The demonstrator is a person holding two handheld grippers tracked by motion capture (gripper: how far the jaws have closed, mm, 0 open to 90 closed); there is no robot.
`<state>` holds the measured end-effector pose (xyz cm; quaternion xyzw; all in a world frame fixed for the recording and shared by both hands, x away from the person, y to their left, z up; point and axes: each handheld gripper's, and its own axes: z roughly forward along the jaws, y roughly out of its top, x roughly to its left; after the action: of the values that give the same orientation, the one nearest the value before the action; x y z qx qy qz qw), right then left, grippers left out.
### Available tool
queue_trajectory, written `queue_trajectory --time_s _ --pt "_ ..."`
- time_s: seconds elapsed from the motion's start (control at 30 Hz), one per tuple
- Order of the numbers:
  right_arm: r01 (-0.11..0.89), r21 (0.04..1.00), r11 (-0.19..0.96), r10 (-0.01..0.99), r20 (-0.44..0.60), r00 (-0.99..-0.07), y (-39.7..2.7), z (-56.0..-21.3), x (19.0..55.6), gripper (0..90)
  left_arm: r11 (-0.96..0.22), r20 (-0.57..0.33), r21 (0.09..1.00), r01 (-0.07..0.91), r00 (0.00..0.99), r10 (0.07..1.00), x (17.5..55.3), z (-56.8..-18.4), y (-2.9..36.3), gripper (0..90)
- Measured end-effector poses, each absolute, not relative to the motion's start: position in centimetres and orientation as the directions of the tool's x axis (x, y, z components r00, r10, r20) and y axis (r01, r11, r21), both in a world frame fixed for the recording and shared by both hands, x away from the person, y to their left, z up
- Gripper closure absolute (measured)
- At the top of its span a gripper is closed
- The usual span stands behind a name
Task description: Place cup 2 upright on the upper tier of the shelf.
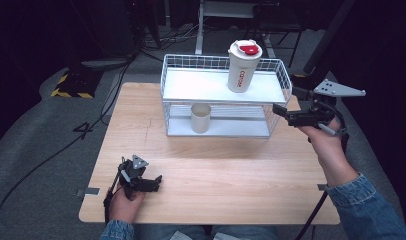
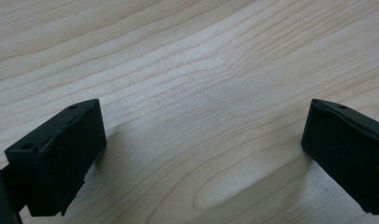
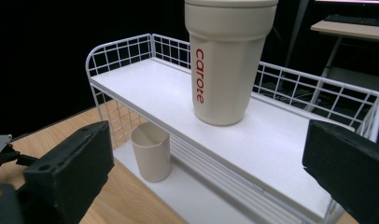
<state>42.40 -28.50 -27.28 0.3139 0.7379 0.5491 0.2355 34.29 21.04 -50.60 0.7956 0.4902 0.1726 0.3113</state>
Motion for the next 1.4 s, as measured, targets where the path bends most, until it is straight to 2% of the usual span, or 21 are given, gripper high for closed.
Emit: queue_trajectory --time_s 0.1,0.3,0.83,1.07,1.4 --pt "0.218 0.949 0.227 0.724 -0.015 -0.69 -29.2 -27.9 41.7 10.8 -0.333 -0.033 0.665 0.669 0.471 0.882 34.1 -50.6 21.1 0.4" --pt "0.232 0.941 0.248 0.727 -0.023 -0.686 -30.4 -29.6 40.3 14.7 -0.336 -0.032 0.665 0.667 0.474 0.88 34.1 -50.6 21.1 0.4" --pt "0.297 0.913 0.28 0.748 -0.014 -0.664 -32.3 -35.1 37.4 15.4 -0.341 -0.033 0.666 0.663 0.483 0.875 34.3 -50.6 21.0 0.3" --pt "0.315 0.892 0.325 0.756 -0.046 -0.652 -32.3 -37.6 36.5 15.5 -0.341 -0.033 0.666 0.663 0.483 0.875 34.3 -50.6 21.0 0.3" --pt "0.375 0.87 0.318 0.781 -0.016 -0.625 -32.7 -42.1 35.8 15.6 -0.347 -0.03 0.666 0.66 0.488 0.872 34.4 -50.6 21.0 0.3"
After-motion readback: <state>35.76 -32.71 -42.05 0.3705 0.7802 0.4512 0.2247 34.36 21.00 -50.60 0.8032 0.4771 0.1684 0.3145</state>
